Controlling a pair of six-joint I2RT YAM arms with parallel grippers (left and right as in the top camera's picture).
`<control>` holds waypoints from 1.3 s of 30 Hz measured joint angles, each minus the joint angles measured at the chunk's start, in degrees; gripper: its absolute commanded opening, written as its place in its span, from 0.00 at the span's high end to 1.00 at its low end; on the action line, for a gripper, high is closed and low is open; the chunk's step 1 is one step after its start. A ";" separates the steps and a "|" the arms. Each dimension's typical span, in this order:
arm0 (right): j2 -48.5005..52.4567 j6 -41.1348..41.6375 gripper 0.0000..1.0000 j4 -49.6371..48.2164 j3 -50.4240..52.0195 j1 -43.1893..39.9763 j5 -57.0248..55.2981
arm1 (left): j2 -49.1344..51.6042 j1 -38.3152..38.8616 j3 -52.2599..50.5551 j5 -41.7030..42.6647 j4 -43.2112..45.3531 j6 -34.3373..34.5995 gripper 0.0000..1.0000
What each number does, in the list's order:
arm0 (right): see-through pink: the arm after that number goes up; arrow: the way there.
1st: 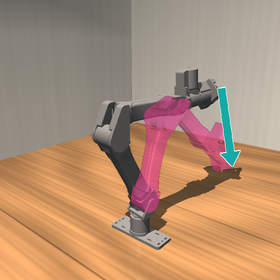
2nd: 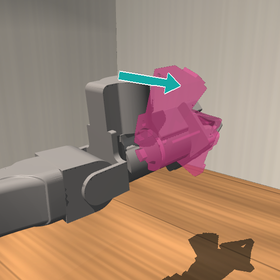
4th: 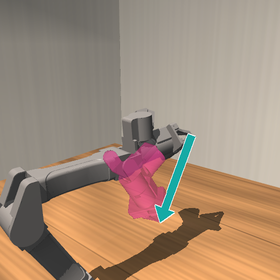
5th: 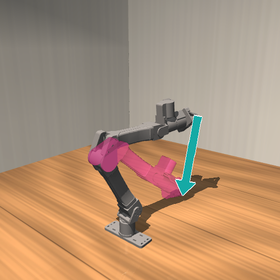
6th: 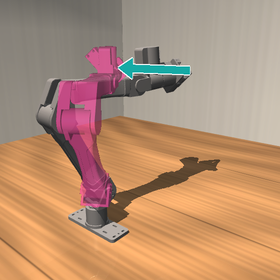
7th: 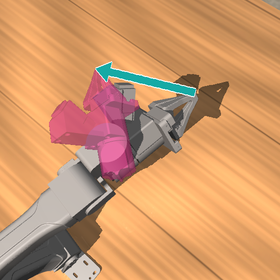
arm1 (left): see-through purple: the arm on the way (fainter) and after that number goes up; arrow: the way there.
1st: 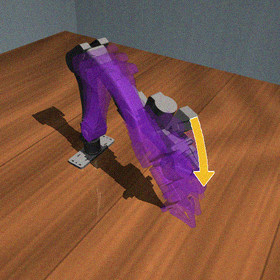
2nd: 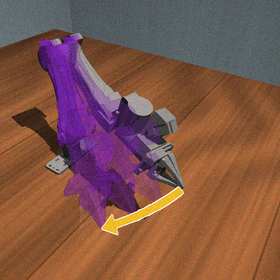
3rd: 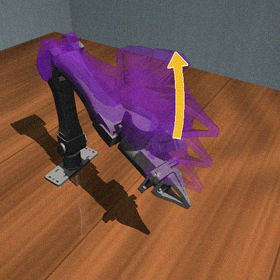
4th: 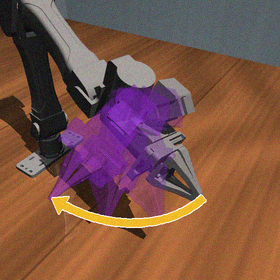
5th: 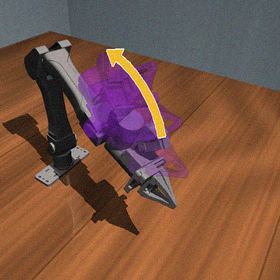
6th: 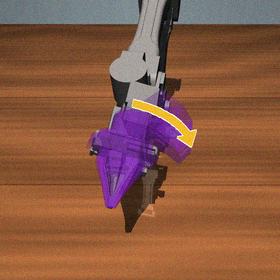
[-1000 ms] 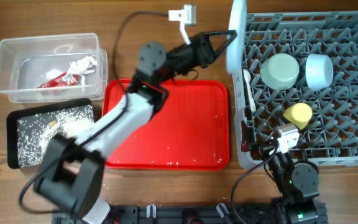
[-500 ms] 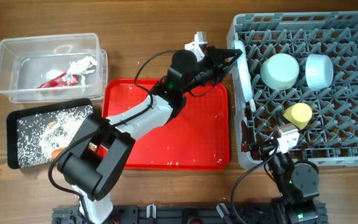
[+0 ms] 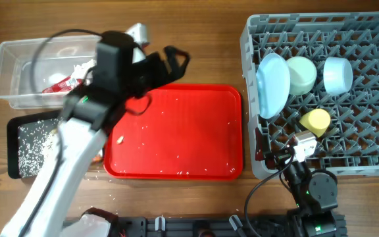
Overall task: Sort waste into correct bins and load items into the dishwasher rack
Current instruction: 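Release the plate upright in the rack and withdraw the left arm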
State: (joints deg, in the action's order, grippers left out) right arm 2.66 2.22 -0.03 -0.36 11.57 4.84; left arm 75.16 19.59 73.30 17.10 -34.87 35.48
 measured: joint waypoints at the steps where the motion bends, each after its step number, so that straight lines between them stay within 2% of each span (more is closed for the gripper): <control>1: 0.02 0.00 0.00 0.00 0.00 0.00 0.00 | -3.61 -0.17 0.09 -1.77 -4.13 -3.15 0.00; 7: 0.02 0.00 0.00 0.00 0.00 0.00 0.00 | -23.04 -0.17 0.17 -13.25 -18.91 -17.97 0.00; 11: 0.02 0.00 0.00 0.00 0.00 0.00 0.00 | -30.62 -0.17 0.26 -20.61 -23.80 -22.32 0.00; 14: 0.02 0.00 0.00 0.00 0.00 0.00 0.00 | -36.41 -0.17 0.07 -25.42 -24.33 -23.43 0.00; 17: 0.02 0.00 0.00 0.00 0.00 0.00 0.00 | -42.36 -0.52 -3.78 -29.24 -19.19 -23.89 0.00; 21: 0.02 0.00 0.00 0.02 0.00 0.00 0.00 | -51.71 -4.92 -20.59 -31.01 -2.80 -24.33 0.00; 22: 0.02 0.00 0.00 0.00 0.00 0.00 0.00 | -54.77 -7.19 -27.10 -30.47 3.34 -24.30 0.00; 27: 0.02 0.00 0.00 0.00 0.00 0.00 0.00 | -66.69 -18.82 -52.17 -22.29 22.51 -24.28 0.00; 30: 0.02 0.00 0.00 0.00 0.00 0.00 0.00 | -73.33 -21.18 -62.10 -19.89 26.88 -24.28 0.00; 32: 0.02 0.00 0.00 0.00 0.00 0.00 0.00 | -73.99 -21.24 -66.34 -19.08 29.38 -24.28 0.00; 35: 0.02 0.00 0.00 0.00 0.00 0.00 0.00 | -74.14 -21.27 -70.34 -18.60 32.48 -24.28 0.00; 39: 0.02 0.00 0.00 0.02 0.00 0.00 0.00 | -74.38 -21.27 -72.67 -18.45 30.71 -24.28 0.00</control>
State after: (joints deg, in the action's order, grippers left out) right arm 2.68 2.22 -0.01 -0.36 11.57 4.84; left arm 0.78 -1.67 0.62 -1.34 -4.16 11.20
